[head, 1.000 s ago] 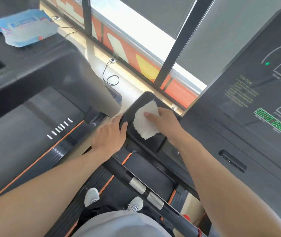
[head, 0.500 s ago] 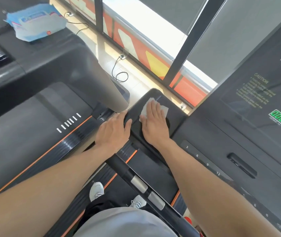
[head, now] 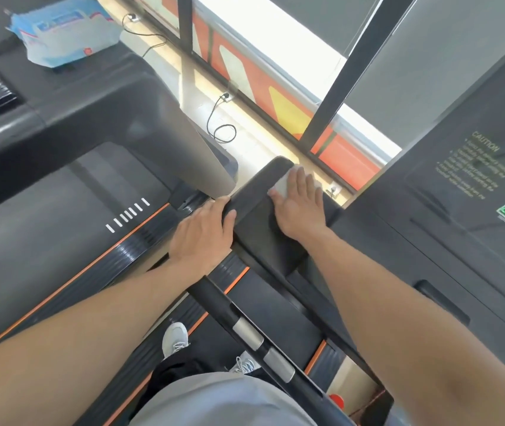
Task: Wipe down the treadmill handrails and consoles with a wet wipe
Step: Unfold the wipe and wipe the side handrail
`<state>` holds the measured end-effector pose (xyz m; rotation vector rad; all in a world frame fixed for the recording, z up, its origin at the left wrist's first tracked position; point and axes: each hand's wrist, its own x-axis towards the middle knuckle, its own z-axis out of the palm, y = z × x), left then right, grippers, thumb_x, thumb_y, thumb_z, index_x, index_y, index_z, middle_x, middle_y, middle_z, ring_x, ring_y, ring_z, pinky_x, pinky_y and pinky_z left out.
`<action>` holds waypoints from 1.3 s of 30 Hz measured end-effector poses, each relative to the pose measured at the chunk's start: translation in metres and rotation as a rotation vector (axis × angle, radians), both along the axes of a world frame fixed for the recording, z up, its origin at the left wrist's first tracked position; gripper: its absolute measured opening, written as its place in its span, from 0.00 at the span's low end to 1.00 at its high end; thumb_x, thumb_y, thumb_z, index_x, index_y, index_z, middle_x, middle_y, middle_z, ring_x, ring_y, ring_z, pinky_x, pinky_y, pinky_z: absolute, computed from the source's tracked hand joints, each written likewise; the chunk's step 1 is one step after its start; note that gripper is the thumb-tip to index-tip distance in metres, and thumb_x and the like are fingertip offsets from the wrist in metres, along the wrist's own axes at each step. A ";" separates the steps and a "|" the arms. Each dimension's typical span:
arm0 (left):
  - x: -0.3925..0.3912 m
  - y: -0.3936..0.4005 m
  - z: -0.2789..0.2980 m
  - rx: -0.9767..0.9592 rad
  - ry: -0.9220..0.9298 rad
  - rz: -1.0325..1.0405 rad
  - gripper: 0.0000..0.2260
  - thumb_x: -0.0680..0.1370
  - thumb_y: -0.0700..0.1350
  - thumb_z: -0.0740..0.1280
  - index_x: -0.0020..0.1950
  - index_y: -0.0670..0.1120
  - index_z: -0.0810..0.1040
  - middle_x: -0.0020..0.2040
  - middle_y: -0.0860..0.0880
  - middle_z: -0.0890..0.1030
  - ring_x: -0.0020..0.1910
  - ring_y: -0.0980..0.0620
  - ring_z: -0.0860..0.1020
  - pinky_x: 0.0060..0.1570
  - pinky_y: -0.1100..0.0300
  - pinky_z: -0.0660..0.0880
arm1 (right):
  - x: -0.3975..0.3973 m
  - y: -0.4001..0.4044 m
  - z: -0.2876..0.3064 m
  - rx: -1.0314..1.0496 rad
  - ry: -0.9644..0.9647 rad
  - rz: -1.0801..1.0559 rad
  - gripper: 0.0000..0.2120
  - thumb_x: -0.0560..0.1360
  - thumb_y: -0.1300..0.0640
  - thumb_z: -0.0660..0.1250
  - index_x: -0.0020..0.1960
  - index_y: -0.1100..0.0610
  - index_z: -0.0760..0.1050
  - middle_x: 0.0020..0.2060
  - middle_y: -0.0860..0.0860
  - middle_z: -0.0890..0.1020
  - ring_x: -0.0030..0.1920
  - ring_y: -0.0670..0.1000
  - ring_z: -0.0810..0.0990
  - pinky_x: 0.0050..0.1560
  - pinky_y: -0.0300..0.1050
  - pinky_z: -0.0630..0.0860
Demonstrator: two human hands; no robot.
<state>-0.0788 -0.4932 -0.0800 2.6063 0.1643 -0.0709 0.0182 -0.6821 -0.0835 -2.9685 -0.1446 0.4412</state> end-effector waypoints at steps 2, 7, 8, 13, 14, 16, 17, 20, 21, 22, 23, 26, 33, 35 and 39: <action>0.001 0.000 0.000 0.000 0.002 0.002 0.19 0.85 0.55 0.53 0.73 0.50 0.68 0.65 0.50 0.79 0.59 0.45 0.80 0.55 0.48 0.77 | 0.006 -0.005 0.000 0.001 0.003 -0.097 0.34 0.85 0.41 0.41 0.82 0.58 0.35 0.82 0.53 0.38 0.82 0.55 0.36 0.81 0.57 0.37; 0.003 0.000 -0.003 -0.014 0.020 0.020 0.19 0.85 0.55 0.53 0.74 0.50 0.69 0.66 0.48 0.78 0.61 0.43 0.79 0.55 0.47 0.76 | -0.070 0.047 -0.010 0.188 -0.054 0.056 0.33 0.86 0.45 0.45 0.82 0.63 0.37 0.82 0.57 0.38 0.82 0.55 0.36 0.81 0.54 0.40; 0.004 -0.001 -0.003 -0.021 0.028 0.028 0.19 0.85 0.55 0.53 0.74 0.50 0.69 0.67 0.48 0.78 0.62 0.43 0.79 0.56 0.47 0.75 | -0.090 0.049 -0.011 0.170 -0.058 0.132 0.33 0.86 0.47 0.46 0.82 0.63 0.38 0.82 0.58 0.39 0.82 0.55 0.36 0.82 0.53 0.40; 0.005 0.000 -0.002 -0.020 0.038 0.027 0.20 0.85 0.56 0.52 0.75 0.51 0.67 0.68 0.49 0.77 0.62 0.44 0.79 0.56 0.47 0.75 | -0.059 0.027 -0.003 0.069 -0.066 0.143 0.35 0.85 0.41 0.46 0.83 0.61 0.41 0.83 0.56 0.44 0.82 0.56 0.42 0.82 0.55 0.45; 0.005 0.001 -0.002 -0.019 0.043 0.028 0.20 0.85 0.56 0.52 0.75 0.52 0.67 0.68 0.50 0.77 0.61 0.44 0.79 0.55 0.48 0.75 | -0.037 0.021 0.004 0.078 -0.059 0.072 0.35 0.85 0.41 0.47 0.83 0.60 0.41 0.83 0.56 0.45 0.82 0.56 0.44 0.81 0.56 0.47; 0.004 0.001 -0.002 -0.017 0.041 0.026 0.20 0.85 0.56 0.52 0.75 0.52 0.67 0.68 0.50 0.77 0.62 0.45 0.79 0.55 0.49 0.75 | 0.004 0.001 0.006 0.054 -0.019 -0.049 0.35 0.85 0.41 0.46 0.83 0.60 0.43 0.83 0.55 0.47 0.82 0.56 0.47 0.81 0.57 0.49; 0.004 0.001 -0.002 -0.019 0.041 0.026 0.20 0.85 0.56 0.52 0.75 0.52 0.67 0.68 0.51 0.77 0.62 0.45 0.79 0.56 0.49 0.75 | 0.018 -0.007 0.008 0.031 0.027 -0.095 0.34 0.84 0.41 0.45 0.83 0.59 0.43 0.83 0.55 0.45 0.82 0.56 0.46 0.81 0.57 0.47; 0.005 0.002 -0.002 -0.032 0.044 0.025 0.20 0.85 0.56 0.52 0.75 0.51 0.67 0.67 0.50 0.78 0.61 0.46 0.79 0.56 0.49 0.75 | 0.023 -0.014 0.008 -0.005 0.099 -0.250 0.33 0.84 0.42 0.40 0.83 0.59 0.42 0.83 0.55 0.41 0.82 0.55 0.42 0.82 0.54 0.41; 0.005 0.002 -0.002 -0.033 0.041 0.024 0.20 0.85 0.56 0.52 0.75 0.51 0.68 0.67 0.50 0.78 0.61 0.45 0.79 0.56 0.49 0.75 | 0.017 -0.012 0.006 -0.019 0.086 -0.299 0.33 0.84 0.42 0.40 0.83 0.60 0.40 0.83 0.56 0.41 0.82 0.55 0.41 0.81 0.53 0.40; 0.005 0.003 -0.002 -0.035 0.037 0.020 0.20 0.85 0.56 0.52 0.75 0.51 0.68 0.66 0.50 0.78 0.60 0.46 0.80 0.55 0.49 0.75 | 0.009 -0.009 0.006 -0.039 0.058 -0.319 0.34 0.85 0.42 0.40 0.83 0.61 0.39 0.83 0.57 0.41 0.82 0.56 0.41 0.81 0.53 0.39; 0.005 0.002 -0.002 -0.036 0.032 0.016 0.20 0.85 0.56 0.53 0.74 0.51 0.68 0.66 0.50 0.79 0.60 0.46 0.80 0.55 0.49 0.76 | 0.000 -0.005 0.004 -0.056 0.033 -0.309 0.35 0.85 0.41 0.40 0.82 0.62 0.38 0.82 0.58 0.41 0.82 0.57 0.40 0.81 0.53 0.38; 0.005 0.002 -0.003 -0.038 0.029 0.009 0.19 0.85 0.55 0.53 0.73 0.50 0.68 0.66 0.50 0.78 0.60 0.44 0.79 0.55 0.49 0.75 | -0.028 0.019 -0.005 -0.028 -0.018 -0.138 0.35 0.84 0.44 0.39 0.82 0.66 0.39 0.82 0.62 0.41 0.82 0.60 0.40 0.81 0.54 0.35; 0.006 0.004 -0.006 -0.078 0.044 0.023 0.19 0.85 0.55 0.52 0.73 0.52 0.68 0.68 0.50 0.77 0.63 0.45 0.78 0.56 0.47 0.74 | -0.123 0.052 -0.007 -0.014 -0.102 0.116 0.34 0.83 0.46 0.39 0.81 0.68 0.50 0.81 0.65 0.52 0.82 0.62 0.51 0.81 0.58 0.51; 0.007 0.004 -0.007 -0.078 0.051 0.020 0.19 0.85 0.56 0.51 0.73 0.52 0.68 0.67 0.50 0.77 0.63 0.45 0.77 0.56 0.47 0.73 | -0.132 0.038 0.006 -0.100 -0.059 0.127 0.37 0.82 0.42 0.37 0.82 0.67 0.48 0.81 0.63 0.51 0.82 0.61 0.50 0.81 0.57 0.51; 0.006 0.006 -0.009 -0.087 0.077 0.025 0.20 0.84 0.55 0.51 0.74 0.52 0.67 0.68 0.50 0.76 0.65 0.45 0.76 0.59 0.46 0.72 | -0.129 0.008 0.014 -0.279 0.021 0.029 0.42 0.80 0.34 0.32 0.82 0.64 0.39 0.82 0.60 0.43 0.82 0.57 0.39 0.81 0.53 0.39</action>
